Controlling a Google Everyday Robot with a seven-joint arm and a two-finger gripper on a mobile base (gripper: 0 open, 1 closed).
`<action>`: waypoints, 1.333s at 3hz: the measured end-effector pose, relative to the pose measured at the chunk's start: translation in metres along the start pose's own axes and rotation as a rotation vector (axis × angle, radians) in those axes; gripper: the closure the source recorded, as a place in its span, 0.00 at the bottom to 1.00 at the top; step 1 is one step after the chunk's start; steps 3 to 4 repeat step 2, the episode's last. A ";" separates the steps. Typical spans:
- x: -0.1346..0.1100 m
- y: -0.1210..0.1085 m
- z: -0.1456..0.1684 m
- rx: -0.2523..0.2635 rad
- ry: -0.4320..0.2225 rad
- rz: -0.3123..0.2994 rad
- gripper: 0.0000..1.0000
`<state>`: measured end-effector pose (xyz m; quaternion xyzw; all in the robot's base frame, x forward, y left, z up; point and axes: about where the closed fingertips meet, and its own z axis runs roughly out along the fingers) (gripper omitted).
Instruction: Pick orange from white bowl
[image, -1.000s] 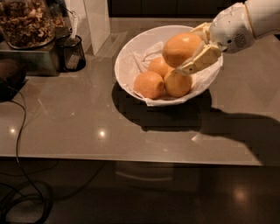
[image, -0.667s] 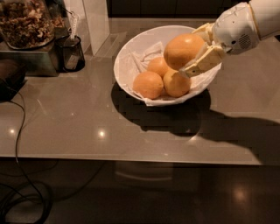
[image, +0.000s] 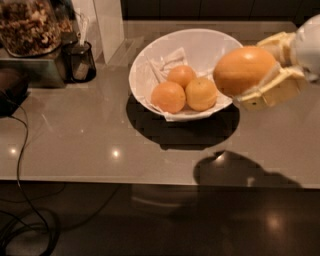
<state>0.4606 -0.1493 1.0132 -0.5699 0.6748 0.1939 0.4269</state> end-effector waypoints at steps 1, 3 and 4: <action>0.011 0.007 -0.010 0.018 0.017 0.026 1.00; 0.011 0.007 -0.010 0.018 0.017 0.025 1.00; 0.011 0.007 -0.010 0.018 0.017 0.025 1.00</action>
Offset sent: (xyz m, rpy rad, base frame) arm -0.0110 -0.0143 -0.0057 -0.0065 0.0149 -0.0368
